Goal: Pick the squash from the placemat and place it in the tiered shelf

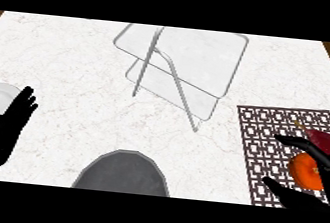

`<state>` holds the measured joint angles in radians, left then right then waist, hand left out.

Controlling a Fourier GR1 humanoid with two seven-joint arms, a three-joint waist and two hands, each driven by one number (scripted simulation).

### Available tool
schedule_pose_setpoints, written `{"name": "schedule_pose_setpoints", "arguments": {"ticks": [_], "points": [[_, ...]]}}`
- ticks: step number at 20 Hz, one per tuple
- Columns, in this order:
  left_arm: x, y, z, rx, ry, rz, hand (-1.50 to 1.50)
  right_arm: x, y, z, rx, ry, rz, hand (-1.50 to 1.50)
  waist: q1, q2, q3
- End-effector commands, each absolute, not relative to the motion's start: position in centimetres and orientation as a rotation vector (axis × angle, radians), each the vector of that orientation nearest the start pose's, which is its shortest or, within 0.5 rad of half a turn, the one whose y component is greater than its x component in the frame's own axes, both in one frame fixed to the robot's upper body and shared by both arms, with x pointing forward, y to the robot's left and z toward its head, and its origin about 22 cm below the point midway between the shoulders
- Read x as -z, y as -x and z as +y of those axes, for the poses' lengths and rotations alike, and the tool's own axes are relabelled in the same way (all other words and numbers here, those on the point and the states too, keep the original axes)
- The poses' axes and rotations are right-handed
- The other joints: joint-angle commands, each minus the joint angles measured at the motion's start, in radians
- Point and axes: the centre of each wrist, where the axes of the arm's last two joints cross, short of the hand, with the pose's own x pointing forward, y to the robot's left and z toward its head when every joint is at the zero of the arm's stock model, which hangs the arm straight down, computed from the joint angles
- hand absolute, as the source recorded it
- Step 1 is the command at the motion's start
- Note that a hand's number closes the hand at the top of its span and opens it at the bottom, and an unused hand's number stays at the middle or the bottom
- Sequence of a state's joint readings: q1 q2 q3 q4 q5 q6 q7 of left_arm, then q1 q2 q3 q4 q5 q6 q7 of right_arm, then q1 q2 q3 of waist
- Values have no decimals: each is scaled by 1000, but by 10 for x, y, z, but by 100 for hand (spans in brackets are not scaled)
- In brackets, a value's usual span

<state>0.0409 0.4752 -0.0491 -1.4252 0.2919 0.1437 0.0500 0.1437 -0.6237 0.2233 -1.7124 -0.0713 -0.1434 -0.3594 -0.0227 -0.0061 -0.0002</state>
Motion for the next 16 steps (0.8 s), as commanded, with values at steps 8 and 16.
{"name": "schedule_pose_setpoints", "arguments": {"ticks": [8, 16], "points": [[3, -210, 363, 29, -290, -1312, 0, -104, -145, -335, -883, 756, -1635, -150, -1, -2, -4], [7, -226, 347, 41, -259, -1328, 0, -142, -150, -344, -1381, 896, -1190, -150, 13, 7, -5]]}}
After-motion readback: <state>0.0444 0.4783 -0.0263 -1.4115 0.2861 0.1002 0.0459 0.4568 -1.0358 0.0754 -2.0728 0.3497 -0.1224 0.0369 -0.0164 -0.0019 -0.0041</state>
